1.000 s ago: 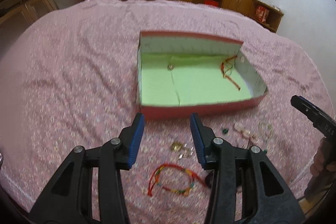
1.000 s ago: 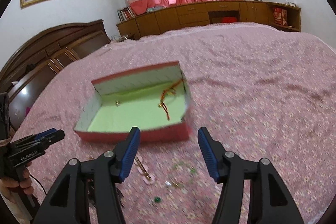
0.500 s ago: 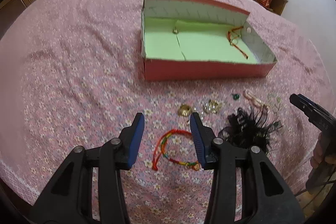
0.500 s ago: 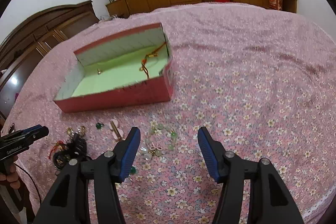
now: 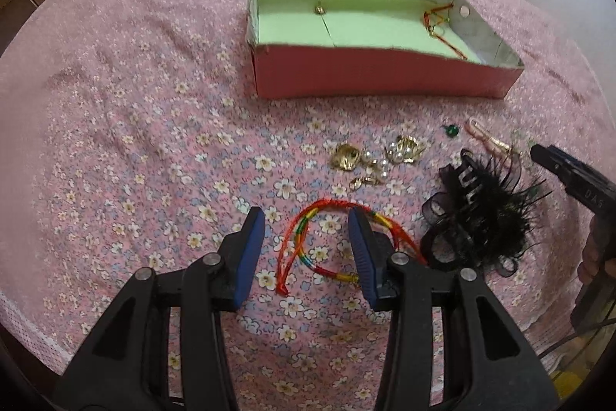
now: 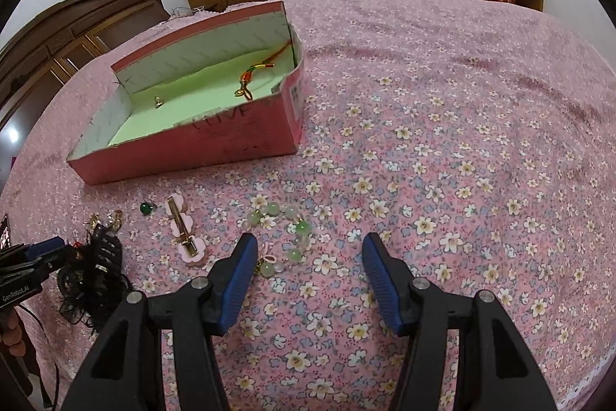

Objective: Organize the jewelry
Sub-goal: 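Withdraw both open tools from the box back over the jewelry pile, then grasp the rainbow cord bracelet with the left tool while the right tool grasps the green bead bracelet, then carry both bracelets into the open pink box with both tools, then open both tools to release the bracelets inside the box, then withdraw both open tools from the box toward the remaining jewelry, then grasp the pink flower hairpin with the right tool while the left tool grasps a gold earring, then carry the hairpin and gold earring over the pink box with both tools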

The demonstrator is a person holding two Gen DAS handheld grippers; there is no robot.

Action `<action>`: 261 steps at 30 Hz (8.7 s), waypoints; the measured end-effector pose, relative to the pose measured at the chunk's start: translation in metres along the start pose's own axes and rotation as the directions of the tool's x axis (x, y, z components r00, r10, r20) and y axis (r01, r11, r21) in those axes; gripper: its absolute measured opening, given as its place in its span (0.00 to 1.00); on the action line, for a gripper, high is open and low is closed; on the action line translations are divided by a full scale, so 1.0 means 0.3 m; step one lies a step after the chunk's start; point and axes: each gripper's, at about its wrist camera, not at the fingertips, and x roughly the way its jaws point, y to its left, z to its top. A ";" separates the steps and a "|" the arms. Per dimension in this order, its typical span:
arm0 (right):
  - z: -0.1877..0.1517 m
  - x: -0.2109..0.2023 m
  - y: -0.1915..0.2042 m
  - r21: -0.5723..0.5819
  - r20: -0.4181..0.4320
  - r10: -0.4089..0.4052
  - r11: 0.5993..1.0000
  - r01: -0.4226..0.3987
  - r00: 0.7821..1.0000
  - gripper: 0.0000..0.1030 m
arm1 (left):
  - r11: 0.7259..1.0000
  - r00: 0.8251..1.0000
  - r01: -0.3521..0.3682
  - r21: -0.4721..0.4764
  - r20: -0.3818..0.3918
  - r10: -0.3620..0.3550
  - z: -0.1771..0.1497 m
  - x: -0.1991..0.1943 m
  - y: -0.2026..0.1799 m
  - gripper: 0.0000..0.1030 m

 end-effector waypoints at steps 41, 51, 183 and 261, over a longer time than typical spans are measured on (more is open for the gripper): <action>-0.022 -0.049 0.004 -0.017 0.058 0.056 0.998 -0.055 0.997 0.09 | 0.999 0.995 0.051 0.008 0.083 -0.051 -0.054 -0.086 0.005 0.00; -0.003 -0.147 0.042 -0.053 0.149 0.061 0.997 -0.054 0.987 0.09 | 0.997 0.984 0.070 -0.025 0.169 -0.065 -0.052 -0.212 0.039 0.00; 0.112 -0.096 0.192 -0.094 0.149 0.187 0.980 -0.174 0.971 0.34 | 0.995 0.986 0.095 -0.043 0.142 -0.088 0.111 -0.148 0.023 0.22; 0.048 -0.194 0.182 -0.109 0.228 0.236 0.970 -0.216 0.945 0.21 | 0.997 0.912 0.065 0.038 0.404 -0.075 0.059 -0.354 -0.051 0.08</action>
